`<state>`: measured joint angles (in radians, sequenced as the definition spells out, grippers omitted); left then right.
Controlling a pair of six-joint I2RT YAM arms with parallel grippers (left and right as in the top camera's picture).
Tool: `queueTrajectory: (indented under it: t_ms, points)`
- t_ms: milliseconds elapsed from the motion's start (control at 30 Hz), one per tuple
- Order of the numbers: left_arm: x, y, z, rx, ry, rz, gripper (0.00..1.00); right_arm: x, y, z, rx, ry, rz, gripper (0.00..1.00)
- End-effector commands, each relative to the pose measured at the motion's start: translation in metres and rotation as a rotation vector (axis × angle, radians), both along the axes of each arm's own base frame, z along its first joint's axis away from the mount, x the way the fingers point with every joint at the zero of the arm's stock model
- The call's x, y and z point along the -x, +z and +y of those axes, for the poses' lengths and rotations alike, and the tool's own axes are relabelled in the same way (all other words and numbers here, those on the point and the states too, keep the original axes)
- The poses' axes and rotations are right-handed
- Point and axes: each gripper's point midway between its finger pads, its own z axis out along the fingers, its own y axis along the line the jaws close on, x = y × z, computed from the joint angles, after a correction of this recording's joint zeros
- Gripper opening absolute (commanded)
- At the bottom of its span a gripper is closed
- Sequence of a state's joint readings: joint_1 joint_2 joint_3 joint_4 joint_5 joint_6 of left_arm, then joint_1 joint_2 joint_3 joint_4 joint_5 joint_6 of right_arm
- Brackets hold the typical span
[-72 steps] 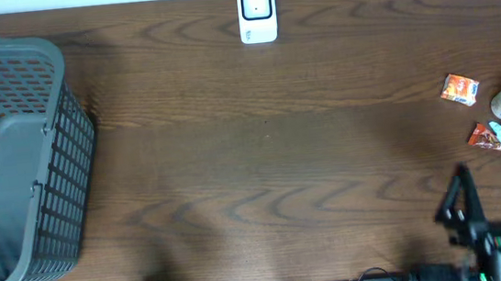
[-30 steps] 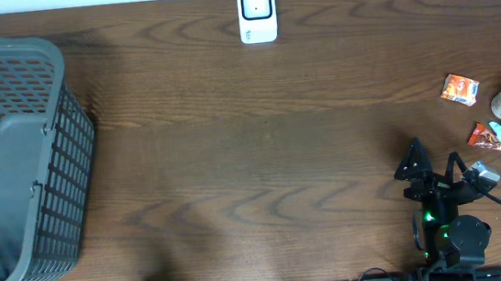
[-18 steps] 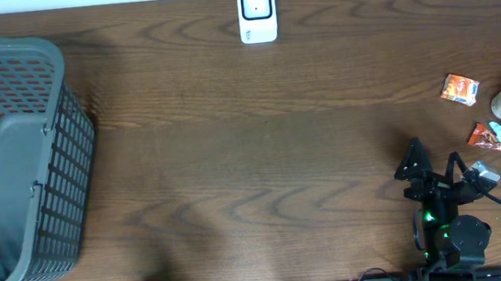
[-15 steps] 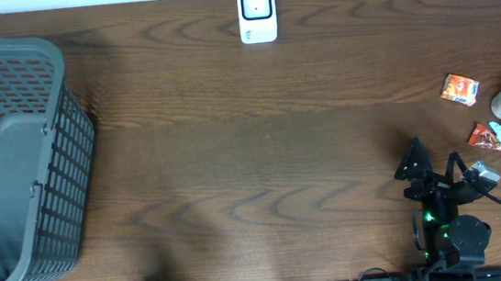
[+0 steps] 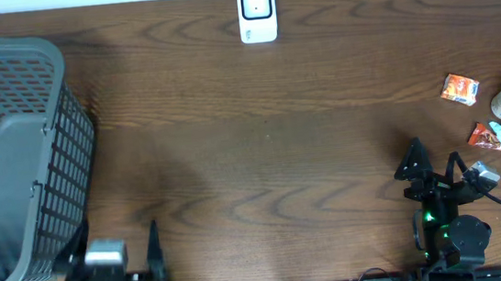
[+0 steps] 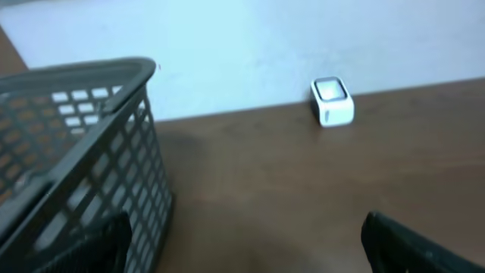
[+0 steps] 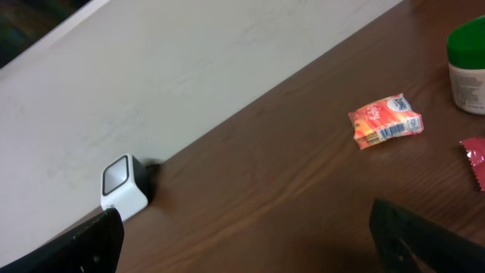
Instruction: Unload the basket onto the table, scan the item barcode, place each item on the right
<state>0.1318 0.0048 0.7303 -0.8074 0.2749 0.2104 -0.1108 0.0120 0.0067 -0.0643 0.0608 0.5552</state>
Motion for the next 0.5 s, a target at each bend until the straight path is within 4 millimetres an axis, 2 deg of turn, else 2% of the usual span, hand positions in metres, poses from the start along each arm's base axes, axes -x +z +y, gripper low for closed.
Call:
queueTrajectory:
  t_ms: [0,133,167,467]
  points:
    - [-0.027,-0.025,0.004,-0.01,0.0,0.007,0.97,0.0,0.0,0.0,0.013,-0.001,0.001,0.99]
    - [-0.054,-0.048,0.003,-0.016,-0.015,-0.012,0.97,0.0,0.0,0.0,0.013,-0.001,0.001,0.99]
    - [-0.061,-0.06,0.002,-0.015,-0.023,-0.007,0.97,0.0,0.0,0.0,0.014,-0.001,0.001,0.99]
    - [-0.082,-0.104,0.008,-0.019,0.006,0.025,0.97,0.0,0.0,0.0,0.014,-0.001,0.001,0.99]
